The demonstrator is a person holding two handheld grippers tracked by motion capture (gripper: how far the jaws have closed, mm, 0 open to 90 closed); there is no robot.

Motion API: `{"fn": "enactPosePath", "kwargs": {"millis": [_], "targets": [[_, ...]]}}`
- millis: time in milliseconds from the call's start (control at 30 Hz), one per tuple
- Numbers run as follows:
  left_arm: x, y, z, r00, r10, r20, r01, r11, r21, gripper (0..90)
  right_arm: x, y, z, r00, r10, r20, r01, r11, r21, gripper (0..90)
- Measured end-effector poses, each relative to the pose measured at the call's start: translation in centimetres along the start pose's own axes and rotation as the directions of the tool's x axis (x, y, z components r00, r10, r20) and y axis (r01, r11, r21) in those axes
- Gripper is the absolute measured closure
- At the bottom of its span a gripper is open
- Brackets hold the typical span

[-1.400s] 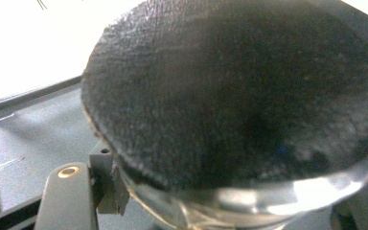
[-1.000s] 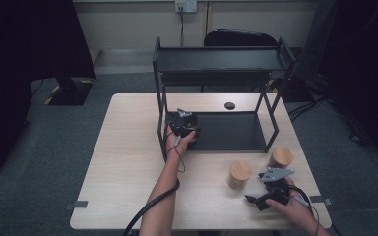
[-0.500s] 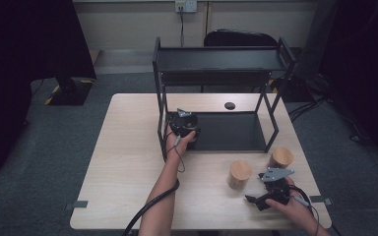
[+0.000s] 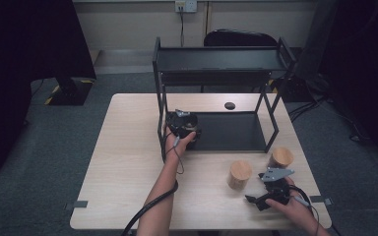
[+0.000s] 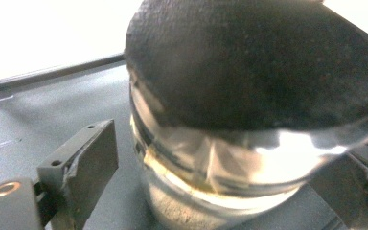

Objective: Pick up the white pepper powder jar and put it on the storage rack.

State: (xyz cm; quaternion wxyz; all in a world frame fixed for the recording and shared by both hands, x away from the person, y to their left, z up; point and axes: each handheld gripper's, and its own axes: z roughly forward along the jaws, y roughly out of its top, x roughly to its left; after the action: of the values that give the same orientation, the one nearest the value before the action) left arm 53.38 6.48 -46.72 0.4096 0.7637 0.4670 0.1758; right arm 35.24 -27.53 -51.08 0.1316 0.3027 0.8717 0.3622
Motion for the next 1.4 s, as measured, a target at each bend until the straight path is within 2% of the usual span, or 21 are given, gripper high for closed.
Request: {"fn": "enactPosePath", "kwargs": {"millis": [533, 700, 1067, 1167, 1400], "targets": [[-0.1, -0.7, -1.0, 0.9998, 0.008, 0.016, -0.008, 0.9999, -0.014, 6.6, 0.0, 0.0, 0.0, 1.0000, 0.000, 0.000, 0.000, 1.000, 0.000, 0.0], [-0.1, -0.8, -1.2, 0.9999, -0.007, 0.013, 0.008, 0.9997, -0.024, 2.9, 0.0, 0.0, 0.0, 1.0000, 0.000, 0.000, 0.000, 1.000, 0.000, 0.0], [-0.4, -1.3, -1.8, 0.9987, -0.012, 0.049, 0.014, 0.9990, -0.042, 1.2, 0.0, 0.0, 0.0, 1.0000, 0.000, 0.000, 0.000, 1.000, 0.000, 0.0], [-0.5, -1.4, -2.0, 0.9987, -0.002, 0.051, 0.004, 0.9994, -0.035, 1.3, 0.0, 0.0, 0.0, 1.0000, 0.000, 0.000, 0.000, 1.000, 0.000, 0.0], [-0.7, -1.7, -2.4, 0.9975, -0.013, 0.069, 0.015, 0.9994, -0.031, 1.6, 0.0, 0.0, 0.0, 1.0000, -0.001, 0.000, 0.001, 1.000, 0.000, 0.0]]}}
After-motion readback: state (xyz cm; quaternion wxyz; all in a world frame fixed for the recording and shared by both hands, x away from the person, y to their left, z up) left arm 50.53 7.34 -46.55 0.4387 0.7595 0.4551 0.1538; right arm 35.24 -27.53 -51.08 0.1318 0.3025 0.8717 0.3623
